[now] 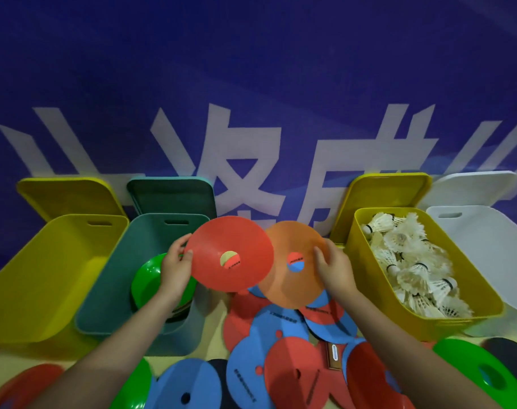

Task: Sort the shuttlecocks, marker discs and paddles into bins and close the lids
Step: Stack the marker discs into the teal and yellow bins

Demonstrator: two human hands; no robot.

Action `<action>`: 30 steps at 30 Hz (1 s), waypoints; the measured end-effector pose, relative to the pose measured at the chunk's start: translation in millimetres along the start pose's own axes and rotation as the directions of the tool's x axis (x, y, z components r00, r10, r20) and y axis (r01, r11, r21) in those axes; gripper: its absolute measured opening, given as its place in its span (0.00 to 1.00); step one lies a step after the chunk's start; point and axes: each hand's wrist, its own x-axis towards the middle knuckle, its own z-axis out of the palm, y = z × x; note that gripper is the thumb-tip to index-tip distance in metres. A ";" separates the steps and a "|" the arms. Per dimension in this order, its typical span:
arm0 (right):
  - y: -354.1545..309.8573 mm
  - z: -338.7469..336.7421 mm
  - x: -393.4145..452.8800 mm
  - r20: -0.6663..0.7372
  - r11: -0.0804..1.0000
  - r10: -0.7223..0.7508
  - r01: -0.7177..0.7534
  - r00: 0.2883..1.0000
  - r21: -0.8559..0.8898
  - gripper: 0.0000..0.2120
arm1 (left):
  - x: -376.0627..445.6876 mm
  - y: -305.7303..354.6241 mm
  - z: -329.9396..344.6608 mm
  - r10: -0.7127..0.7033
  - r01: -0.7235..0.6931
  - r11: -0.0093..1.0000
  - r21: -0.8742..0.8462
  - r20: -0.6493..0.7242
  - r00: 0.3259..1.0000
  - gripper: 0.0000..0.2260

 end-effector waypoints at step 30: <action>-107.7 143.2 -45.4 -0.099 0.966 0.213 -0.195 0.972 0.167 0.23 | 82.7 -75.1 -118.6 0.125 -0.239 0.752 0.614 0.222 0.967 0.23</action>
